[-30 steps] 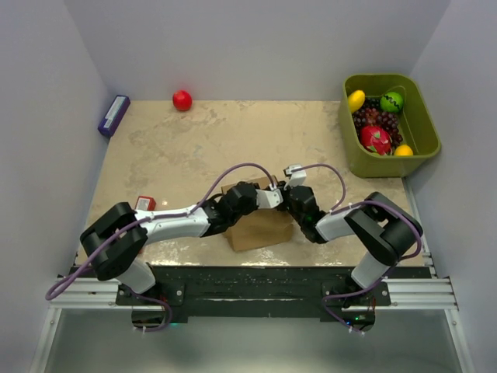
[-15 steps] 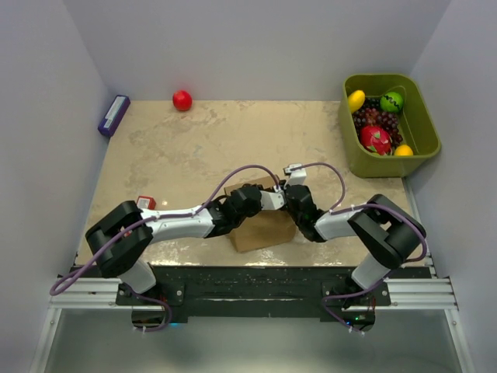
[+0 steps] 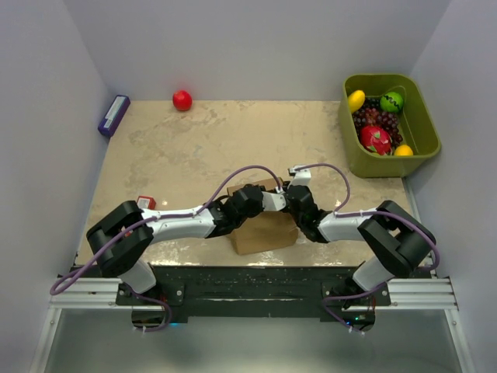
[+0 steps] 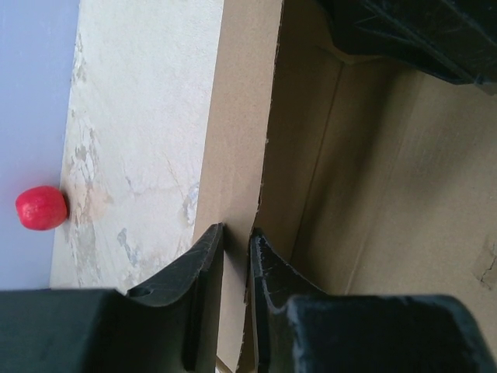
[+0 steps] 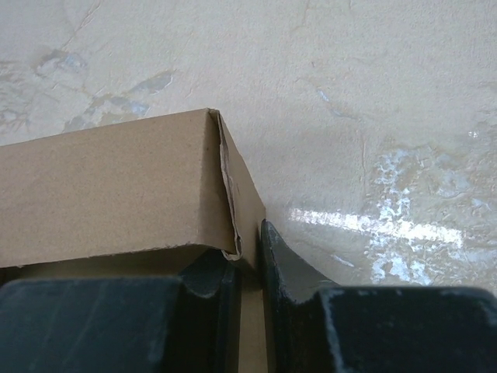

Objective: Fold the paper box

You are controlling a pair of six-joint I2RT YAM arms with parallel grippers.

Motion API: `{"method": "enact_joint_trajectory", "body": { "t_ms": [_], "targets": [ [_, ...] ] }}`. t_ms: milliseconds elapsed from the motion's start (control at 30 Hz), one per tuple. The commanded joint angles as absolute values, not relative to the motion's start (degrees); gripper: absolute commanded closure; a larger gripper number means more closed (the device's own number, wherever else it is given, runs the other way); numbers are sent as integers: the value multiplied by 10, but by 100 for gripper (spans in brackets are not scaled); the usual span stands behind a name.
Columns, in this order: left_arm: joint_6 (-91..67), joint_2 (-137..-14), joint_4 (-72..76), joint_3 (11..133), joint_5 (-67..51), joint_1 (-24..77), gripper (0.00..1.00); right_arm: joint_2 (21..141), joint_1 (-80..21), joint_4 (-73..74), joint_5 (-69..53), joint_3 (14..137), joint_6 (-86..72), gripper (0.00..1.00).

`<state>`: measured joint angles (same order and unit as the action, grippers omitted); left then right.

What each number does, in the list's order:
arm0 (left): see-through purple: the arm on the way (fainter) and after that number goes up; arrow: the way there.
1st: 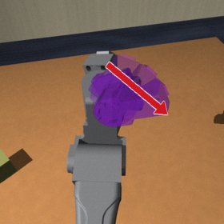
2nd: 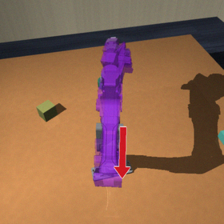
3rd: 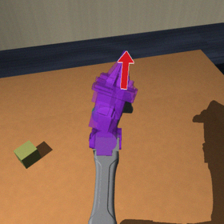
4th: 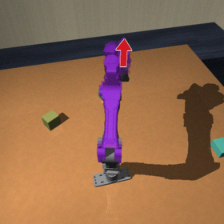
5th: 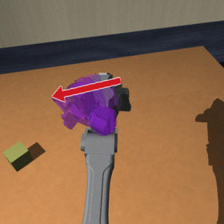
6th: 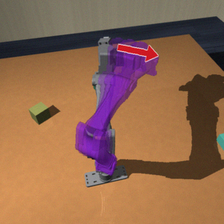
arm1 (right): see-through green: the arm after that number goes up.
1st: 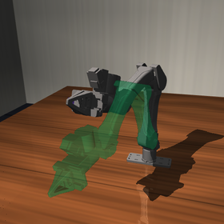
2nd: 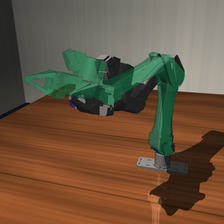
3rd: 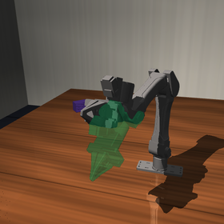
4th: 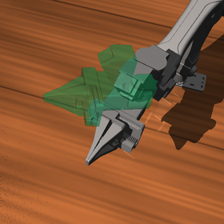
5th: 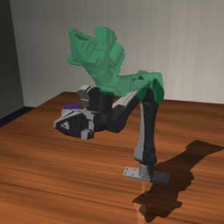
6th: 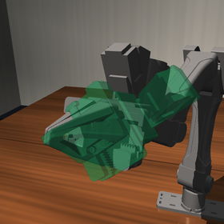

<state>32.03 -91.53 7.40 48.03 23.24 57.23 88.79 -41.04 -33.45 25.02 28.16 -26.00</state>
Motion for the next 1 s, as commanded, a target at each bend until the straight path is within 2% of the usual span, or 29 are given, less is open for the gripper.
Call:
{"method": "enact_joint_trajectory", "body": {
  "t_ms": [0,767,967],
  "targets": [
    [270,-931,1,483,165,590,100,889,-413,-291,359,283,-293,100],
    [259,-925,-21,490,150,589,100,923,-424,-182,472,323,-413,100],
    [242,-937,-32,504,156,588,100,927,-424,-215,437,326,-386,100]
  ]
}}
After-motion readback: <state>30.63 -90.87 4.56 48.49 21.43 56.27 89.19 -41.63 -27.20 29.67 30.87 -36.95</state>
